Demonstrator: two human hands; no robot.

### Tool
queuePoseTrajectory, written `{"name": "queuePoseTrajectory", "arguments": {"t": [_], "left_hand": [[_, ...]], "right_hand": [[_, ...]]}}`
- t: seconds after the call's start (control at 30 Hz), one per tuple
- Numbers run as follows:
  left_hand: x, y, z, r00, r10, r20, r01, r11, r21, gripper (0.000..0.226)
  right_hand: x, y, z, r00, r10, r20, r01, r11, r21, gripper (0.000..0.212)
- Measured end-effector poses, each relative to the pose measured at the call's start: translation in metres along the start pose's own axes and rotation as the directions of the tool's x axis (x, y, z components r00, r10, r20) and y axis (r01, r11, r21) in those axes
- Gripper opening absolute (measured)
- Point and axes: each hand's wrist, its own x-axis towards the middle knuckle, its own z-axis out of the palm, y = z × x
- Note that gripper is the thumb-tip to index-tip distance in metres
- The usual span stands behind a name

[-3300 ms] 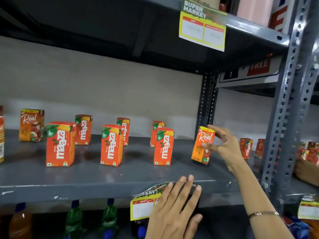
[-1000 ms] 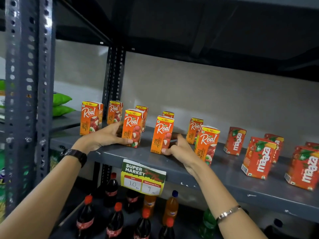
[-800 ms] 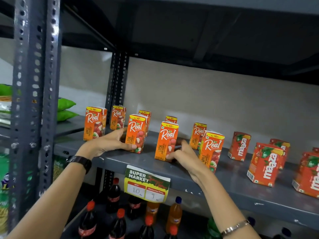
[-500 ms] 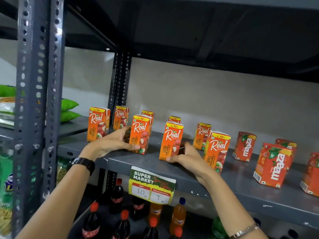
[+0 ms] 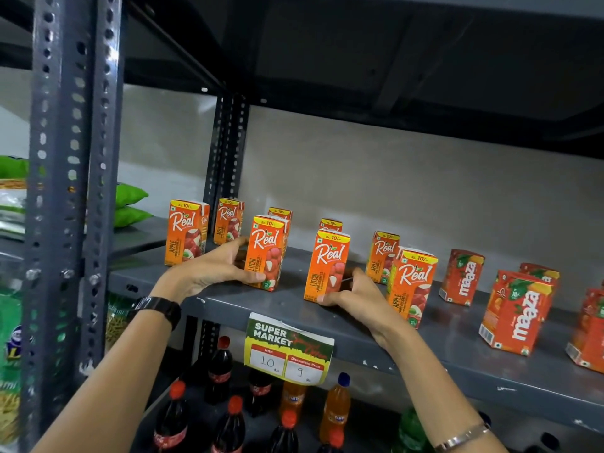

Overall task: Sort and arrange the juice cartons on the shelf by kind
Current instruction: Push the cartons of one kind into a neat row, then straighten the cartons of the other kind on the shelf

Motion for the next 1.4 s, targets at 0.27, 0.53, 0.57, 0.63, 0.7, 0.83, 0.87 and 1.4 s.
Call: {"name": "queuePoseTrajectory", "arguments": {"t": [0.27, 0.53, 0.57, 0.63, 0.7, 0.83, 0.87, 1.4], "left_hand": [[-0.001, 0.000, -0.001, 1.000, 0.002, -0.028, -0.002, 1.000, 0.004, 0.094], [-0.002, 0.000, -0.002, 0.998, 0.015, -0.061, -0.020, 0.996, -0.091, 0.092], [-0.003, 0.000, -0.002, 0.998, 0.017, -0.061, -0.023, 0.995, -0.098, 0.092], [-0.003, -0.001, -0.002, 0.998, 0.018, -0.065, -0.025, 0.994, -0.111, 0.094], [-0.002, -0.002, -0.003, 0.998, 0.022, -0.062, -0.029, 0.993, -0.112, 0.096], [-0.002, -0.003, -0.003, 0.996, 0.048, -0.070, -0.055, 0.993, -0.108, 0.119], [-0.003, -0.002, -0.003, 0.995, 0.061, -0.079, -0.070, 0.991, -0.116, 0.127], [-0.019, 0.109, 0.214, 0.592, 0.479, -0.648, -0.667, 0.743, -0.060, 0.022]], "right_hand": [[0.001, 0.001, 0.001, 1.000, -0.008, -0.005, 0.008, 1.000, -0.013, 0.052], [0.002, 0.003, 0.000, 0.999, -0.025, 0.023, 0.025, 0.999, 0.038, 0.051], [0.002, 0.003, -0.001, 0.999, -0.024, 0.029, 0.023, 0.999, 0.048, 0.050], [0.003, 0.004, -0.002, 0.999, -0.028, 0.032, 0.026, 0.997, 0.069, 0.048], [0.004, 0.005, -0.003, 0.999, -0.031, 0.016, 0.030, 0.997, 0.076, 0.047], [0.004, 0.004, -0.001, 1.000, -0.027, -0.006, 0.027, 0.998, 0.060, 0.050], [0.003, 0.001, 0.000, 1.000, -0.026, -0.004, 0.026, 0.998, 0.061, 0.050], [-0.140, 0.039, -0.121, 0.732, -0.520, -0.440, 0.567, 0.823, -0.029, 0.031]]}}
